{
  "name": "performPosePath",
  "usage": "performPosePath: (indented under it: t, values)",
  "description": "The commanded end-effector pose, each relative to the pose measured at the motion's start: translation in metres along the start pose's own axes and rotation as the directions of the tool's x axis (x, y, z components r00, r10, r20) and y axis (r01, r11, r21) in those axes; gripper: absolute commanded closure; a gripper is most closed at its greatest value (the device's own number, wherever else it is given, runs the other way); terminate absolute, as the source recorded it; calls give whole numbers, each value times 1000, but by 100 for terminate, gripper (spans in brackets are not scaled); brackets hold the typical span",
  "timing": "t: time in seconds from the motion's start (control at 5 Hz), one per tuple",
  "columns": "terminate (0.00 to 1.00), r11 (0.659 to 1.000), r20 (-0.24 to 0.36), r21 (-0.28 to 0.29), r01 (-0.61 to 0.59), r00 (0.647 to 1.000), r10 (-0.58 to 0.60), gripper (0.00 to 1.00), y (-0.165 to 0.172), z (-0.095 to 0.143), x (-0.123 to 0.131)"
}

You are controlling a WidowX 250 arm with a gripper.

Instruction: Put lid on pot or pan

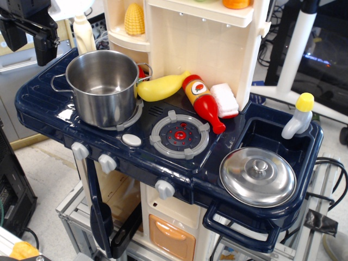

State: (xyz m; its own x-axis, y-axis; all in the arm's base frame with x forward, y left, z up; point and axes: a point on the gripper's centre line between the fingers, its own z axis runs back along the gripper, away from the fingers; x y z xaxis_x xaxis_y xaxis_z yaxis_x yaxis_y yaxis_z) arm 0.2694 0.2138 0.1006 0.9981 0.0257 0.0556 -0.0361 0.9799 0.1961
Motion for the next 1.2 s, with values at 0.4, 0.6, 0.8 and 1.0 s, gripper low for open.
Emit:
performPosePath:
  t: [0.4,0.6,0.8,1.0]
  values:
    - [0,993,-9,89,-80,997,81,0,-47,111,-14]
    - [0,994,-30,76,-83,996,85,0,-91,144,-19]
    - [0,994,-12,77,-79,997,80,0,-140,149,-23]
    - [0,995,31,68,-75,997,73,0,-194,136,-20]
